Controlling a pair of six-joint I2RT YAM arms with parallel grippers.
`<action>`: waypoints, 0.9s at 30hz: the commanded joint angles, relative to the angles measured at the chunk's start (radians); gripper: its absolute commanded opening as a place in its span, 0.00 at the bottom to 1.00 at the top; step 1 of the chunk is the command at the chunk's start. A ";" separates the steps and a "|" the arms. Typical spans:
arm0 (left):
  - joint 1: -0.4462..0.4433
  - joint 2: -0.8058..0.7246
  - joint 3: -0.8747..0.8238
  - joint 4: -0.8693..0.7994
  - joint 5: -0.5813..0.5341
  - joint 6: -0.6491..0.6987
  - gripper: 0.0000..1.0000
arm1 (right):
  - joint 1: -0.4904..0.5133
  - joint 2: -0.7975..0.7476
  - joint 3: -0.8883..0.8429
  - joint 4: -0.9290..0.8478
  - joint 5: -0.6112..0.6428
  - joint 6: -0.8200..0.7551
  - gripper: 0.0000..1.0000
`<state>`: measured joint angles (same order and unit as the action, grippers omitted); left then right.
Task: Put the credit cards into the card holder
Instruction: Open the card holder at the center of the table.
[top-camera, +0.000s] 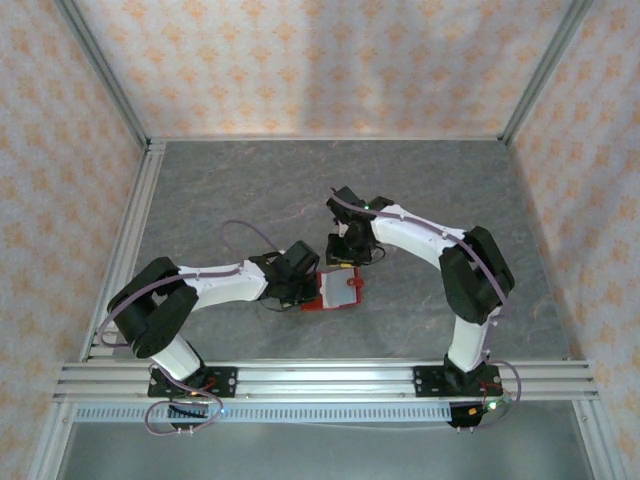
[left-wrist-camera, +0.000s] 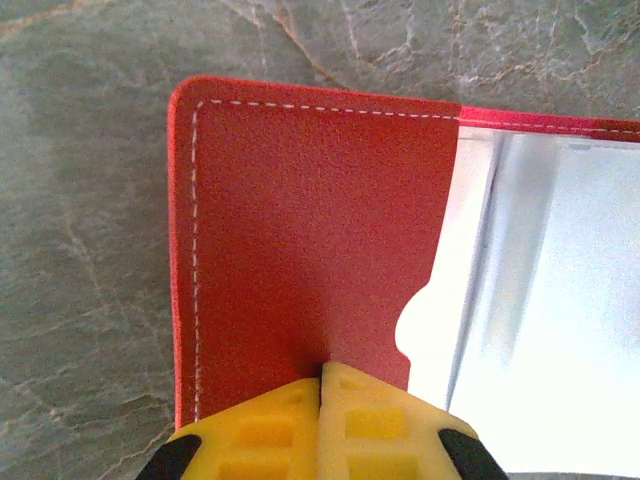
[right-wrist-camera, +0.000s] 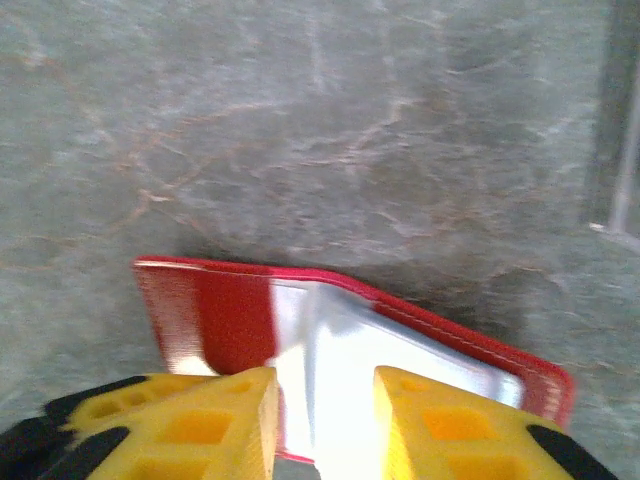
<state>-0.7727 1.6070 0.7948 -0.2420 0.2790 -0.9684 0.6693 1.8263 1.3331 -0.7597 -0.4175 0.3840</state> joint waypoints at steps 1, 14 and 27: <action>-0.008 0.026 -0.006 -0.100 -0.045 0.013 0.00 | 0.020 -0.012 -0.016 -0.079 0.096 -0.070 0.34; -0.008 0.023 0.001 -0.117 -0.048 0.017 0.00 | 0.081 0.034 -0.040 -0.067 0.178 -0.090 0.35; -0.008 0.013 -0.009 -0.117 -0.049 0.014 0.00 | 0.103 0.079 -0.110 -0.015 0.223 -0.087 0.40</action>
<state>-0.7727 1.6089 0.8036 -0.2565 0.2764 -0.9676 0.7563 1.8790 1.2510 -0.7853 -0.2306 0.3084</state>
